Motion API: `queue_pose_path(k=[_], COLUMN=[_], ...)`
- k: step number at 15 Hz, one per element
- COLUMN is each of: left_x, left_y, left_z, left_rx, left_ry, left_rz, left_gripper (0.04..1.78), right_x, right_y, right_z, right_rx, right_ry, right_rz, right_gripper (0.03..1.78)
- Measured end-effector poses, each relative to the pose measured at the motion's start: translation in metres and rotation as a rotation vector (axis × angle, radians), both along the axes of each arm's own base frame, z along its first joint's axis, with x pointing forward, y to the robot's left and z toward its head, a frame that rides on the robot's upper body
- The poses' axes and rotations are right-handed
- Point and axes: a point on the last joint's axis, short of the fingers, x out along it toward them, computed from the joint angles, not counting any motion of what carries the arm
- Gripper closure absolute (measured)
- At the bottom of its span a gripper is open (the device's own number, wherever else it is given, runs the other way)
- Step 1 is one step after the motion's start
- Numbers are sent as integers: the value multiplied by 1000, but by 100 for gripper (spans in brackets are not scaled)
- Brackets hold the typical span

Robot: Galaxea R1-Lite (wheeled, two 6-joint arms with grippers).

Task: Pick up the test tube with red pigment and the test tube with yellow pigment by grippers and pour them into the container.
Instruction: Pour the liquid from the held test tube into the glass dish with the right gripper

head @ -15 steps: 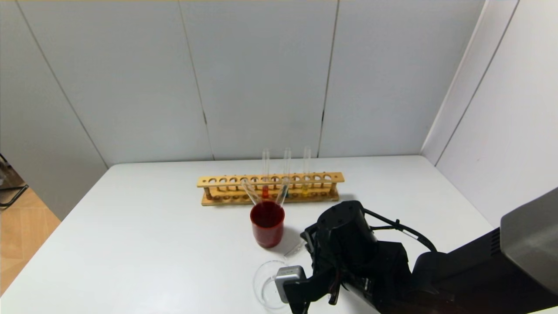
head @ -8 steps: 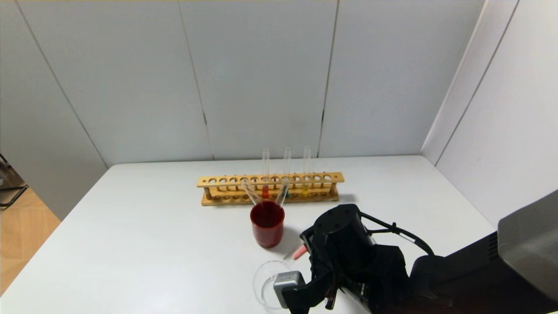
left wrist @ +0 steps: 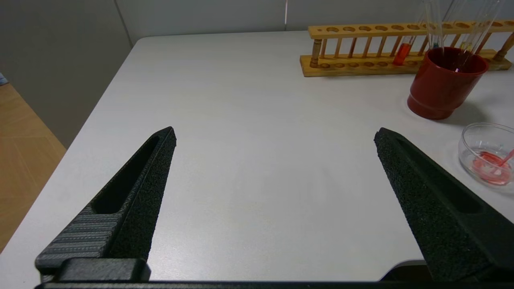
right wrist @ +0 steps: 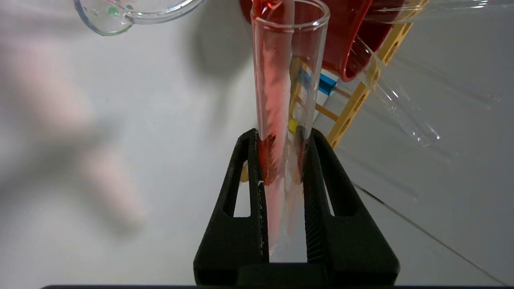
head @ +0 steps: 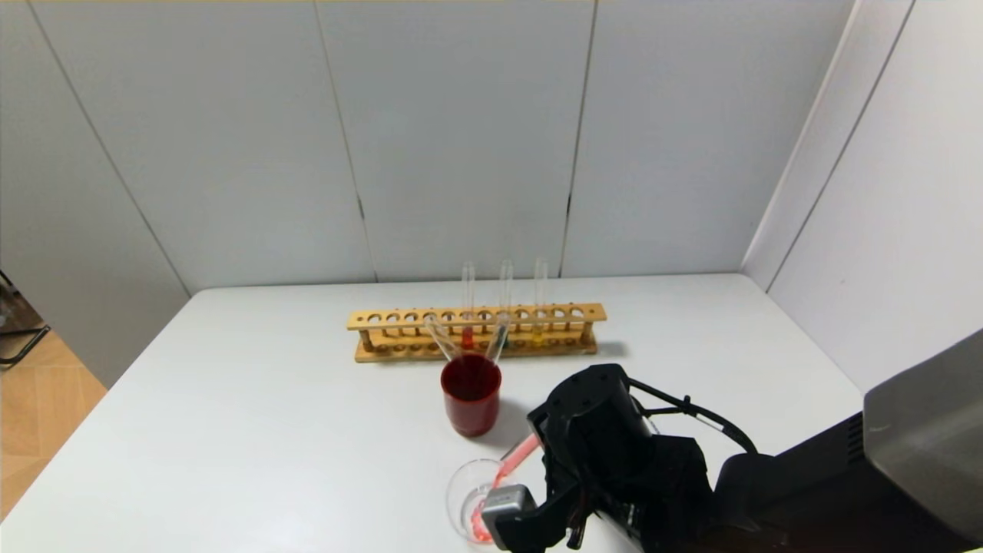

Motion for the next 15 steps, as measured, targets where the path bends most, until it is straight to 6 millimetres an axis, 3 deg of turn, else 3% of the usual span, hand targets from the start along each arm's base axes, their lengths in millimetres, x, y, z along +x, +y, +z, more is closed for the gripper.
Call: queue_pose_path(k=[15], left_x=[0], left_y=[0], left_z=[0], left_rx=[0], left_ry=[0], left_rz=[0], left_gripper=[7], right_x=[9], right_y=[8], right_z=[2], right_rx=[-144], right_ry=[-107], right_rz=[10], right_gripper=[147])
